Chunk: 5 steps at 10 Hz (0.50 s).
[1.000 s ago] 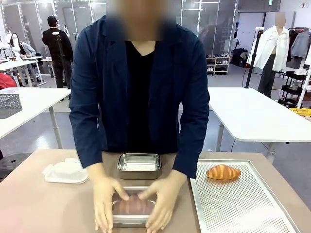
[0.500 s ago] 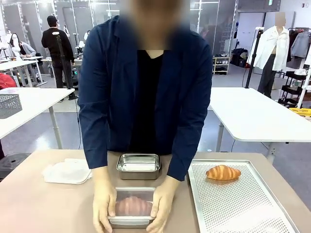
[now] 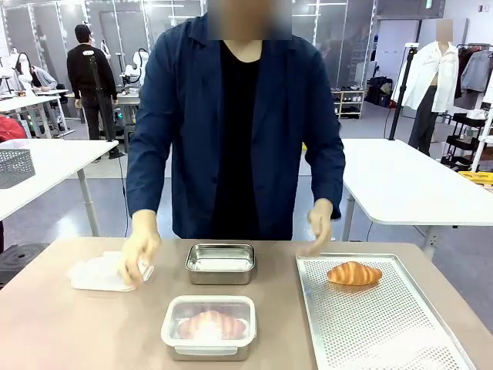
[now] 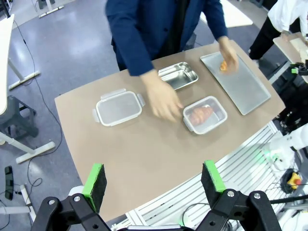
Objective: Place the bread into the airtight container.
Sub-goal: Pick up a Butter Roll and place it into an empty Airtight Container.
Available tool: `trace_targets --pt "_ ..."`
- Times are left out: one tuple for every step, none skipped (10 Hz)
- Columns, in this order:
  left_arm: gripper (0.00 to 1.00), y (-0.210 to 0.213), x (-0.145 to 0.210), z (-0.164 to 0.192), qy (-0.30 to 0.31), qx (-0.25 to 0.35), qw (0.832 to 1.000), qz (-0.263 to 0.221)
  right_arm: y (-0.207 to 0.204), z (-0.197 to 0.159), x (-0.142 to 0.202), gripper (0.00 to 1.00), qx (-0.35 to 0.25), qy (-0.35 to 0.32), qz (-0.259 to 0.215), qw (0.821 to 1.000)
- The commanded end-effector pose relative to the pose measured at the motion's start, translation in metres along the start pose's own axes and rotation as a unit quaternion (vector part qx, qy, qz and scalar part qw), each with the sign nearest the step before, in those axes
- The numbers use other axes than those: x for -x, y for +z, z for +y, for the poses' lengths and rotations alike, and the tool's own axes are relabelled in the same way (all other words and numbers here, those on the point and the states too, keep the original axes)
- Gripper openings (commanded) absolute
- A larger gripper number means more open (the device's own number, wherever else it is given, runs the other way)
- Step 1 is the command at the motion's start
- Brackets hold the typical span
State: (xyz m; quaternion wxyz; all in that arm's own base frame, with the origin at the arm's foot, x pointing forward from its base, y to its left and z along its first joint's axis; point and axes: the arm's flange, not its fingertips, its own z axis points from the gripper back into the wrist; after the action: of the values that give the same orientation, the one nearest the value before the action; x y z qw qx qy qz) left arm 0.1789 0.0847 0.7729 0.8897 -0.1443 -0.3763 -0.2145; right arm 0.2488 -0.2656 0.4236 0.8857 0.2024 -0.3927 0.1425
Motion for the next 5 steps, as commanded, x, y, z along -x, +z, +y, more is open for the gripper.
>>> trace_targets --pt "1.0 0.002 -0.001 -0.001 -0.005 0.005 1.0 -0.002 0.01 0.016 -0.034 1.0 0.015 0.052 0.026 0.998" --pt "1.0 0.002 -0.001 -0.001 -0.005 0.005 1.0 -0.002 0.011 0.022 -0.055 1.0 0.021 0.074 0.038 0.996" --pt "1.0 0.002 -0.001 -0.001 -0.005 0.005 1.0 -0.002 0.009 0.025 -0.071 1.0 0.019 0.09 0.047 0.995" --pt "1.0 0.002 -0.001 -0.001 -0.005 0.005 1.0 -0.002 0.006 0.031 -0.086 1.0 0.021 0.119 0.06 0.991" --pt "1.0 0.002 -0.001 -0.001 -0.005 0.005 1.0 -0.002 0.004 0.037 -0.102 1.0 0.021 0.15 0.079 0.985"
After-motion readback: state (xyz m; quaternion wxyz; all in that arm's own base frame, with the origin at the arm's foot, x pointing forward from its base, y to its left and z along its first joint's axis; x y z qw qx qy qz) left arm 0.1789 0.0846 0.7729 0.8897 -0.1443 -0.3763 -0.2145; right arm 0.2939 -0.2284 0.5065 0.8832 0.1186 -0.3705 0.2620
